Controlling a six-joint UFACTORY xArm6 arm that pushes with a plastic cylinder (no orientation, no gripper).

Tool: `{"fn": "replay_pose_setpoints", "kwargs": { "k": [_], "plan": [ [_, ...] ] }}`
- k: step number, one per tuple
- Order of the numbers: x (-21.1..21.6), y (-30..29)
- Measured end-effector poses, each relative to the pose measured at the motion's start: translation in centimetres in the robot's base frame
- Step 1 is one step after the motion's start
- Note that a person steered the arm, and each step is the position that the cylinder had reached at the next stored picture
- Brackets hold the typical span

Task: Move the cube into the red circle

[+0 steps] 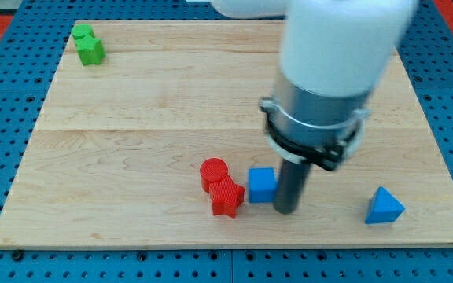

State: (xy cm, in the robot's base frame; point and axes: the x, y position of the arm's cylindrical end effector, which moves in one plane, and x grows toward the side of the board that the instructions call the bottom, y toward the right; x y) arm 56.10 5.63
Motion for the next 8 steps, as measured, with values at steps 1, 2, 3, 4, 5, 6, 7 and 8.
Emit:
{"fn": "replay_pose_setpoints", "kwargs": {
  "k": [1, 2, 3, 4, 5, 6, 7, 8],
  "plan": [
    [-1.0, -0.9],
    [0.9, 3.6],
    [5.4, 6.7],
    [4.2, 16.5],
    [0.3, 15.7],
    [1.1, 11.3],
    [1.9, 15.3],
    [5.6, 12.2]
  ]
}}
